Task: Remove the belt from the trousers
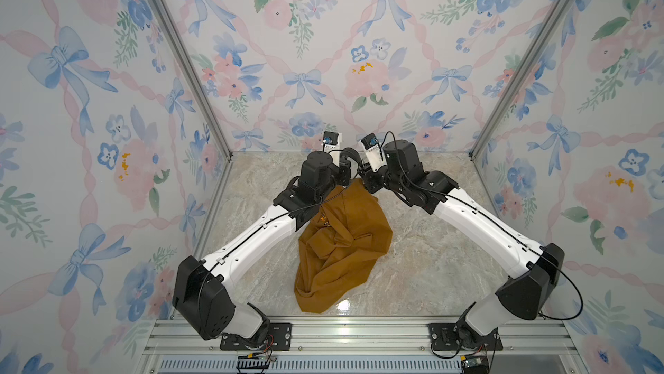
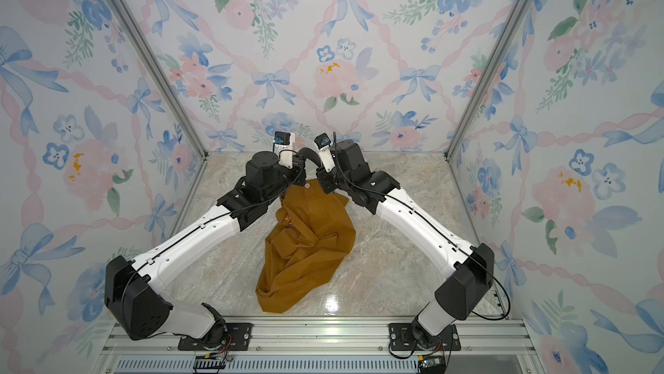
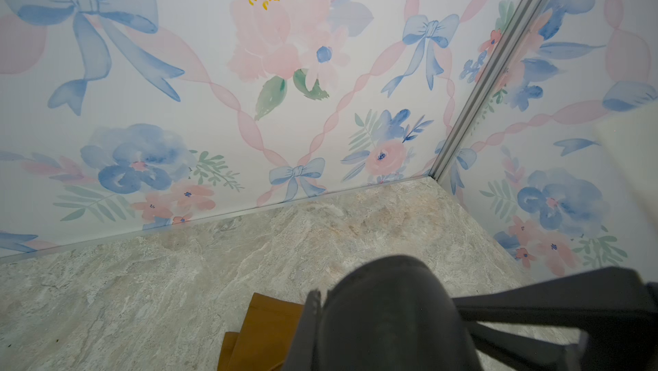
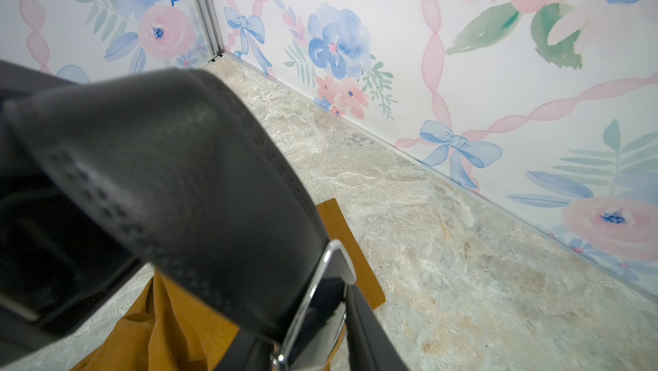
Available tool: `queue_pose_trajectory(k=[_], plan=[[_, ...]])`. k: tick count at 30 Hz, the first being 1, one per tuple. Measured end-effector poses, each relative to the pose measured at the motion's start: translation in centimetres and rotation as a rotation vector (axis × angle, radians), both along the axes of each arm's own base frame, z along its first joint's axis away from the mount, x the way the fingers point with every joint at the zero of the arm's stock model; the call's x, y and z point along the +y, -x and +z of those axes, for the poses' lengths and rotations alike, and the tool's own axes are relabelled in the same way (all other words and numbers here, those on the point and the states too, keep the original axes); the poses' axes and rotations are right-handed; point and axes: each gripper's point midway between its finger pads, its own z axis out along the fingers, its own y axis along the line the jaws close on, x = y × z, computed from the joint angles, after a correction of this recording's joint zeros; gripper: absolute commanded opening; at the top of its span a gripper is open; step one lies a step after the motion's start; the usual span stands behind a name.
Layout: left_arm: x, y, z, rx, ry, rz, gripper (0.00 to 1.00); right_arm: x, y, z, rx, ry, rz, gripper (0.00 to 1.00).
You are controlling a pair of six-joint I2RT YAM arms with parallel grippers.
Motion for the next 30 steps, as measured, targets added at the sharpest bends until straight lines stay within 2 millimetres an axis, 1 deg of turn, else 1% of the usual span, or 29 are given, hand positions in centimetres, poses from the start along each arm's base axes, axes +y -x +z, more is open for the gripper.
queue_pose_trajectory(k=[2, 5, 6, 9, 11, 13, 17, 20, 22, 26, 28, 30], plan=[[-0.01, -0.02, -0.05, 0.001, -0.001, 0.000, 0.00, 0.14, 0.17, 0.07, -0.005, 0.006, 0.006, 0.44], [-0.07, -0.14, -0.30, 0.005, -0.004, 0.001, 0.00, 0.23, 0.25, 0.06, -0.008, 0.011, 0.009, 0.41], [-0.10, -0.13, -0.31, 0.006, -0.004, 0.000, 0.00, 0.22, 0.25, 0.04, -0.008, 0.012, 0.008, 0.41], [-0.09, -0.15, -0.33, 0.006, -0.004, 0.000, 0.00, 0.15, 0.33, -0.12, -0.002, 0.017, 0.006, 0.46], [-0.09, -0.15, -0.33, 0.006, -0.004, 0.000, 0.00, 0.03, 0.38, -0.30, 0.002, 0.027, 0.005, 0.46], [-0.10, -0.15, -0.35, 0.006, -0.004, 0.000, 0.00, -0.07, 0.42, -0.48, 0.007, 0.034, 0.003, 0.45], [-0.08, -0.19, -0.39, 0.007, -0.005, 0.001, 0.00, -0.12, 0.51, -0.63, 0.011, 0.043, 0.006, 0.36], [-0.10, -0.18, -0.41, 0.007, -0.005, 0.000, 0.00, -0.02, 0.53, -0.60, 0.009, 0.044, 0.009, 0.33], [-0.10, -0.18, -0.41, 0.007, -0.005, 0.000, 0.00, -0.02, 0.53, -0.60, 0.009, 0.044, 0.009, 0.33], [-0.13, -0.17, -0.42, 0.008, -0.005, -0.002, 0.00, -0.01, 0.47, -0.62, 0.008, 0.044, 0.008, 0.39], [-0.16, -0.15, -0.42, 0.008, -0.005, -0.003, 0.00, 0.09, 0.36, -0.63, 0.007, 0.044, 0.009, 0.37], [-0.16, -0.15, -0.42, 0.008, -0.005, -0.004, 0.00, 0.26, 0.16, -0.62, 0.006, 0.046, 0.010, 0.34]])
